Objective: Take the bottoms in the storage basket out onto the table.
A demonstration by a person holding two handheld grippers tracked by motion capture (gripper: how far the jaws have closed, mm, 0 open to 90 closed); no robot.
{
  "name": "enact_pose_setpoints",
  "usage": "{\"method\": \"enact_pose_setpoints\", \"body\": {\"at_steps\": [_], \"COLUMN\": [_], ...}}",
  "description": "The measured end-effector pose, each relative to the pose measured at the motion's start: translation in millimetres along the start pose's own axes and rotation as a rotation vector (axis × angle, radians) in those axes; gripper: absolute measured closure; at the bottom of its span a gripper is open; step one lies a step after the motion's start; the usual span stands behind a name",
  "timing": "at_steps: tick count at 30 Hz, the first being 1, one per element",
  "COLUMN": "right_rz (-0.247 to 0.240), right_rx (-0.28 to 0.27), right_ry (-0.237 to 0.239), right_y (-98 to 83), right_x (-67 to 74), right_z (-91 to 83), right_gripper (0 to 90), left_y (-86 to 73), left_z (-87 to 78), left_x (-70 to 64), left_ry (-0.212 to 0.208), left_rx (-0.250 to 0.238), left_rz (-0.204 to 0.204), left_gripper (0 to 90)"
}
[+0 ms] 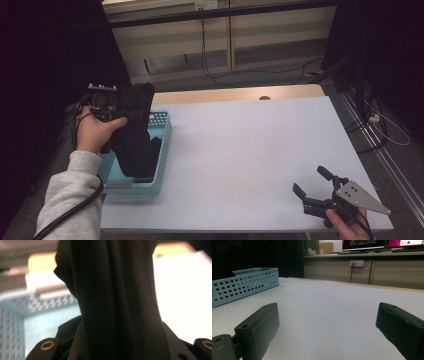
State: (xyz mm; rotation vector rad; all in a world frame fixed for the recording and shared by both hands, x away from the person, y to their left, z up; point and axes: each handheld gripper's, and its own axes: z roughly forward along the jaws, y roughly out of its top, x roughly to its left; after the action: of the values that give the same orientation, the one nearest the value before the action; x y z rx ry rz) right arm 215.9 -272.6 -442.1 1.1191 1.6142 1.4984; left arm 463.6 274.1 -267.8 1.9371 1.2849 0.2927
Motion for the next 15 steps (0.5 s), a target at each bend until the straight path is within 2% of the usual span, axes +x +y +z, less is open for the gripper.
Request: {"method": "enact_pose_setpoints", "body": {"at_steps": [1,2,3,4,8,15], "right_rz": [-0.002,-0.002,-0.004,-0.001,-0.005,0.0], "right_rx": [0.001,0.001,0.002,0.002,-0.003,0.005], "right_ry": [0.002,0.002,0.001,0.002,0.001,0.004], "right_y": [0.0,0.0,-0.1,-0.2,-0.1,-0.3], "right_x": [0.0,0.1,0.0,0.2,-0.1,0.3], "right_z": [-0.1,-0.1,0.0,0.2,0.5,0.5], "right_gripper": [4.5,4.5,4.5,4.5,4.5,4.5], "left_y": [6.3,17.6,17.6,28.1,45.2,67.3], "left_z": [-5.8,-14.8,-14.8,-22.5,-32.0,-35.8], "left_x": [-4.9,-16.7,-16.7,-28.8,-54.8,-110.0], "left_ry": [-0.009,-0.015,-0.015,-0.036,-0.071,-0.204], "left_rx": [-0.021,-0.046,-0.046,-0.061,-0.111,-0.14], "left_rz": [0.009,0.029,0.029,0.045,0.061,0.076], "left_gripper": [71.4,71.4,71.4,71.4,71.3,71.2]}}
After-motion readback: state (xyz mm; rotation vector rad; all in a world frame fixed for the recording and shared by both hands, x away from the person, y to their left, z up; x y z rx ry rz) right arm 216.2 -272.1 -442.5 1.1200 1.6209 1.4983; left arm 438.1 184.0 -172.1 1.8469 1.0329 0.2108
